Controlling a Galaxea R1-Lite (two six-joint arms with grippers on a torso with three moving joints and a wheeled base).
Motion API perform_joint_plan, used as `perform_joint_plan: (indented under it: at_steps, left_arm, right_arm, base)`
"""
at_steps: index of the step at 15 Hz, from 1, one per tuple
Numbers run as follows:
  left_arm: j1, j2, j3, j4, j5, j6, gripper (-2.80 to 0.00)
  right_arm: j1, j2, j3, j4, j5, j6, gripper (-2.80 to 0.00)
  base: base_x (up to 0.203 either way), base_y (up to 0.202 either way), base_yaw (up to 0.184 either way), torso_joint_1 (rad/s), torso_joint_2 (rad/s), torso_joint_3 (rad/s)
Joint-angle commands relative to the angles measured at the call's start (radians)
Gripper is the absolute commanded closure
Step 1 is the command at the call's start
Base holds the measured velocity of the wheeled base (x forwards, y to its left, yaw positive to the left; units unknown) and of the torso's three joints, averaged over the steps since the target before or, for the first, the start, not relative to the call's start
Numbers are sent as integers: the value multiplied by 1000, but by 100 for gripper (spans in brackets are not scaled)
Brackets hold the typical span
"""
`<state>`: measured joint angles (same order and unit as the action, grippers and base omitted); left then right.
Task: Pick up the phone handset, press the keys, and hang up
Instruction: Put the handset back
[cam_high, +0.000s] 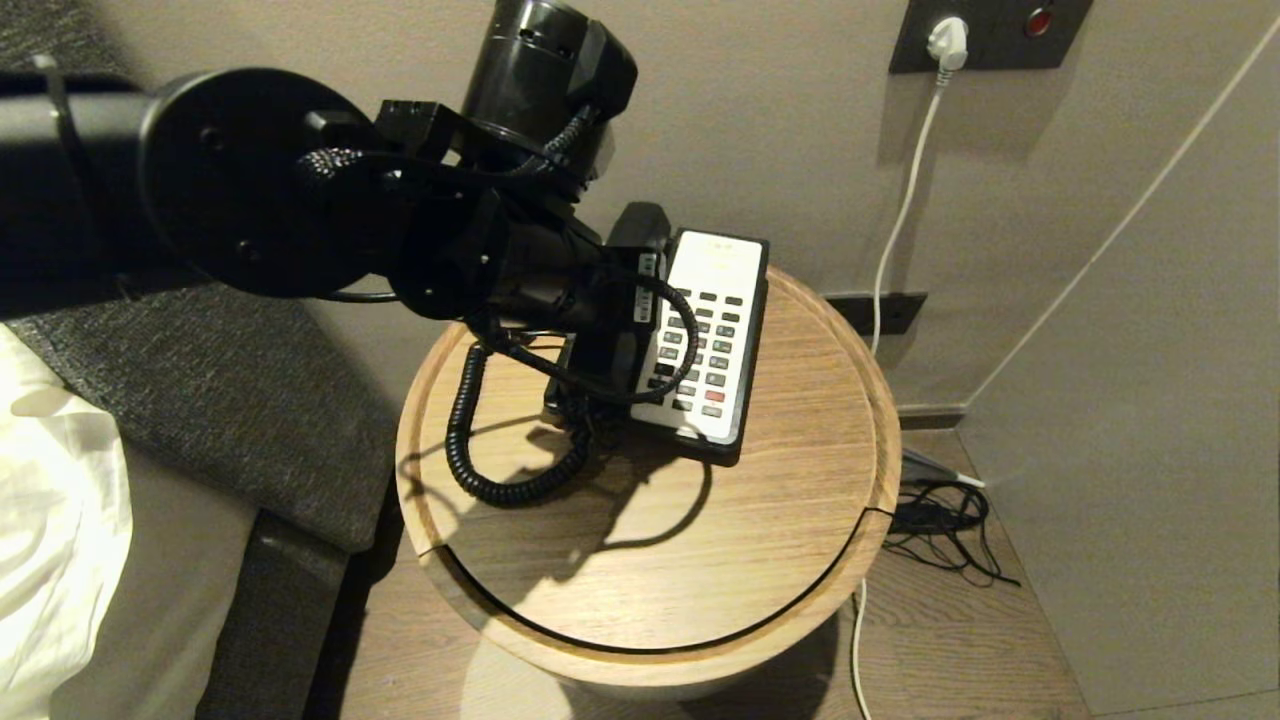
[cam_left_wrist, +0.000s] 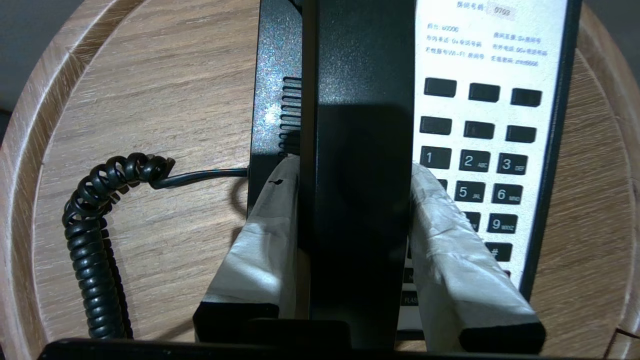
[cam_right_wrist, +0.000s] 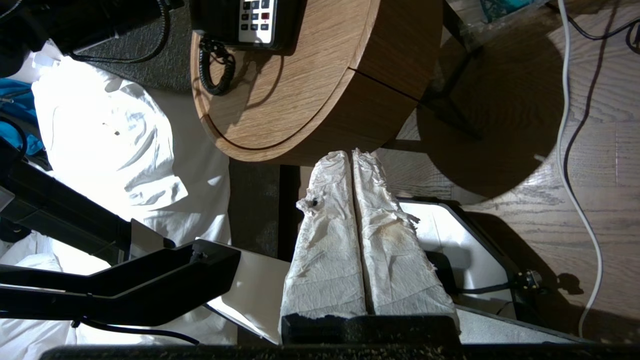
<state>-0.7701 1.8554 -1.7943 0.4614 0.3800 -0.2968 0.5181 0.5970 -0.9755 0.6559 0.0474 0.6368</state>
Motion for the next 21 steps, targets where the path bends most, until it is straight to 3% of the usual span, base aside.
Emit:
perform_joint_plan:
  at_steps: [1, 10, 11, 20, 21]
  left_arm:
    - [8, 12, 6, 3, 2, -2, 0]
    - [18, 12, 29, 5, -3, 15, 0]
    - [18, 13, 24, 2, -2, 14, -280]
    - [14, -129, 76, -27, -2, 3, -280]
    - [13, -176, 113, -27, -3, 4, 0]
  right_arm:
    - [0, 4, 0, 4, 2, 3, 0]
    - [0, 9, 1, 4, 11, 3, 0]
    - [0, 9, 5, 4, 11, 3, 0]
    - [0, -16, 91, -24, 12, -2, 0]
    - [0, -25, 110, -24, 11, -2, 0]
  base:
    - [0, 0, 0, 0, 0, 0]
    - [0, 0, 0, 0, 0, 0]
    - [0, 0, 0, 0, 0, 0]
    - [0, 0, 0, 0, 0, 0]
    - [0, 0, 0, 0, 0, 0]
